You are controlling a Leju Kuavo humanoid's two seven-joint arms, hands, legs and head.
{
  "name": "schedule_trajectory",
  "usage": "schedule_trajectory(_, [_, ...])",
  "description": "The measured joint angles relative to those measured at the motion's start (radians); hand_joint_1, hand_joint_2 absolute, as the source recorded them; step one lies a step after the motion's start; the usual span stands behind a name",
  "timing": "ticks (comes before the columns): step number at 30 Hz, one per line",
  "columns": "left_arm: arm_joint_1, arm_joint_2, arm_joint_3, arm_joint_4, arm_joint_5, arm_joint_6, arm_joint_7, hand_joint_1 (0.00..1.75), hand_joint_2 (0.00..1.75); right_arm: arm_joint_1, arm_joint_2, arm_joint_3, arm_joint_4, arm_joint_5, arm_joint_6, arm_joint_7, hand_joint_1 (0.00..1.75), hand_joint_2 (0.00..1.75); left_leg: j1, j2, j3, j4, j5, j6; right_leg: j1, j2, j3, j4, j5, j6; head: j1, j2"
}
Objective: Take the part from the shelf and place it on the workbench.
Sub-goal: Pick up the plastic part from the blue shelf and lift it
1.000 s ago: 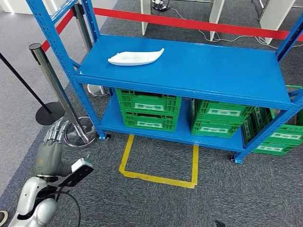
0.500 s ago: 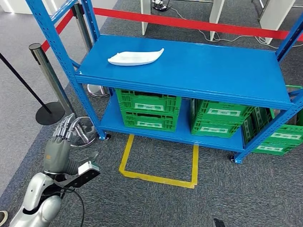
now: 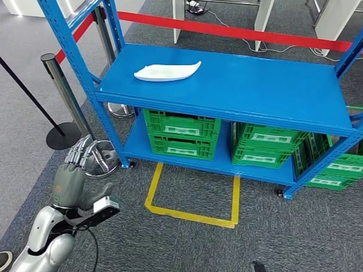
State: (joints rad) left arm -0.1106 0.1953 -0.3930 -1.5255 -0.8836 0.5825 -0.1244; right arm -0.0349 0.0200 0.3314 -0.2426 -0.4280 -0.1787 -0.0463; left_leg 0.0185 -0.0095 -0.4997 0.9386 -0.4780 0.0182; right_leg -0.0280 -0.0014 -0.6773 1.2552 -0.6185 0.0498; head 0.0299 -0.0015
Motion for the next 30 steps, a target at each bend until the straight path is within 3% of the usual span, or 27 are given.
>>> schedule_trajectory(1, [0.001,0.0,-0.001,0.0,0.0,0.0,0.0,0.0,0.0,0.001,-0.001,0.0,0.0,0.0,0.0,0.0,0.0,0.0,0.004,-0.002,0.003,0.004,-0.006,-0.007,-0.004,0.0,-0.003,-0.018,0.031,0.006,0.0,0.0])
schedule_trajectory(3, [0.001,-0.001,-0.002,0.0,0.0,0.0,0.0,0.0,0.0,0.003,-0.002,0.0,0.0,0.0,0.0,0.0,0.0,0.0,0.013,-0.006,0.008,0.019,-0.025,-0.024,-0.012,0.001,0.032,-0.125,0.107,0.02,0.0,0.0])
schedule_trajectory(4, [0.001,0.0,-0.002,0.0,0.001,0.0,0.0,0.0,0.0,0.002,-0.002,0.0,0.0,0.0,0.0,0.0,0.0,0.0,0.015,-0.008,0.007,0.034,-0.037,-0.035,-0.014,0.004,0.055,-0.176,0.127,0.022,0.004,0.0])
schedule_trajectory(6, [0.0,0.0,-0.004,0.0,0.001,-0.001,0.0,0.0,0.0,0.0,0.0,0.0,0.0,0.0,0.0,0.0,0.0,0.0,0.013,-0.009,-0.001,0.056,-0.052,-0.05,-0.013,0.01,0.074,-0.21,0.122,0.009,0.006,0.0])
schedule_trajectory(8, [0.0,0.0,-0.008,0.0,0.003,-0.002,-0.001,0.0,0.0,0.0,-0.001,0.0,0.0,0.001,0.0,0.0,0.0,0.0,0.013,-0.01,-0.004,0.063,-0.056,-0.056,-0.012,0.011,0.074,-0.205,0.113,-0.015,0.002,0.0])
schedule_trajectory(10, [-0.001,0.001,-0.012,0.0,0.004,-0.002,-0.001,0.0,0.0,0.002,-0.001,0.0,0.0,0.002,-0.001,0.0,0.0,0.0,0.016,-0.003,-0.015,0.093,-0.074,-0.061,-0.011,0.011,0.08,-0.204,0.106,-0.028,-0.004,0.0])
schedule_trajectory(11, [-0.002,0.002,-0.012,0.0,0.005,-0.002,-0.001,0.0,0.0,0.001,-0.001,0.0,0.0,0.003,-0.002,0.0,0.0,0.0,0.016,0.0,-0.037,0.139,-0.095,-0.063,-0.01,0.01,0.084,-0.205,0.103,-0.034,-0.006,0.0])
schedule_trajectory(13, [-0.001,0.002,-0.014,0.0,0.007,-0.003,-0.001,0.0,0.0,0.0,-0.001,0.0,0.0,0.004,-0.004,-0.003,0.0,0.0,0.014,0.003,-0.115,0.28,-0.149,-0.064,-0.006,0.008,0.091,-0.205,0.096,-0.043,-0.008,0.0])
schedule_trajectory(14, [0.0,0.002,-0.015,0.0,0.007,-0.003,-0.001,0.0,0.0,0.0,-0.001,0.0,0.0,0.005,-0.005,-0.005,0.0,0.0,0.012,0.004,-0.156,0.346,-0.166,-0.062,-0.002,0.007,0.095,-0.205,0.092,-0.047,-0.008,0.0])
schedule_trajectory(15, [0.002,0.002,-0.015,0.0,0.008,-0.003,-0.001,0.0,0.0,0.001,-0.001,0.0,0.0,0.006,-0.007,-0.006,0.0,0.0,0.01,0.004,-0.184,0.381,-0.163,-0.058,0.002,0.007,0.101,-0.205,0.088,-0.05,-0.008,0.0])
schedule_trajectory(16, [0.003,0.002,-0.015,0.0,0.009,-0.004,-0.001,0.0,0.0,0.002,-0.001,0.0,0.0,0.006,-0.008,-0.006,0.0,0.0,0.006,0.004,-0.195,0.38,-0.138,-0.05,0.006,0.007,0.108,-0.205,0.083,-0.052,-0.008,0.0])
schedule_trajectory(17, [0.003,0.002,-0.016,0.0,0.009,-0.004,-0.001,0.0,0.0,0.002,-0.001,0.0,0.0,0.007,-0.009,-0.006,0.0,0.0,0.0,0.004,-0.188,0.339,-0.094,-0.038,0.01,0.008,0.117,-0.205,0.077,-0.053,-0.008,0.0])
schedule_trajectory(18, [0.003,0.002,-0.016,0.0,0.01,-0.004,-0.001,0.0,0.0,0.002,-0.001,0.0,0.0,0.007,-0.009,-0.007,0.0,0.0,-0.009,0.004,-0.17,0.274,-0.044,-0.022,0.013,0.008,0.125,-0.206,0.072,-0.054,-0.008,0.0])
schedule_trajectory(20, [0.002,0.003,-0.016,0.0,0.01,-0.004,-0.001,0.0,0.0,0.001,0.002,0.0,0.0,0.007,-0.01,-0.007,0.0,0.0,-0.026,0.006,-0.134,0.173,0.016,0.009,0.016,0.008,0.135,-0.209,0.063,-0.05,-0.003,0.0])
schedule_trajectory(22, [0.001,0.006,-0.016,0.0,0.01,-0.005,-0.001,0.0,0.0,0.001,0.004,0.0,-0.001,0.007,-0.01,-0.007,0.0,0.0,-0.036,0.008,-0.123,0.144,0.021,0.024,0.013,0.006,0.138,-0.216,0.061,-0.041,-0.001,0.0])
schedule_trajectory(24, [0.0,0.007,-0.016,-0.002,0.01,-0.005,-0.001,0.0,0.0,0.0,0.004,0.0,-0.002,0.008,-0.01,-0.006,0.0,0.0,-0.035,0.008,-0.105,0.107,0.02,0.025,0.013,0.001,0.143,-0.226,0.058,-0.03,-0.003,0.0])
schedule_trajectory(26, [-0.001,0.007,-0.016,-0.005,0.01,-0.006,-0.001,0.0,0.0,-0.003,0.005,0.0,-0.004,0.008,-0.01,-0.006,0.0,0.0,-0.027,0.008,-0.077,0.059,0.018,0.024,0.016,0.0,0.128,-0.196,0.038,-0.022,0.0,0.0])
schedule_trajectory(29, [0.0,0.007,-0.017,-0.005,0.01,-0.007,-0.002,0.0,0.0,-0.007,0.004,0.0,-0.004,0.01,-0.01,-0.003,0.0,0.0,-0.023,0.008,-0.063,0.044,0.013,0.023,0.015,0.001,0.028,-0.029,-0.023,-0.012,0.003,0.0])
schedule_trajectory(30, [0.002,0.007,-0.018,-0.005,0.009,-0.007,-0.001,0.0,0.0,-0.006,0.004,0.0,-0.004,0.012,-0.01,0.0,0.0,0.0,-0.022,0.007,-0.061,0.045,0.009,0.021,0.014,0.001,-0.001,0.011,-0.026,-0.009,0.003,0.0])
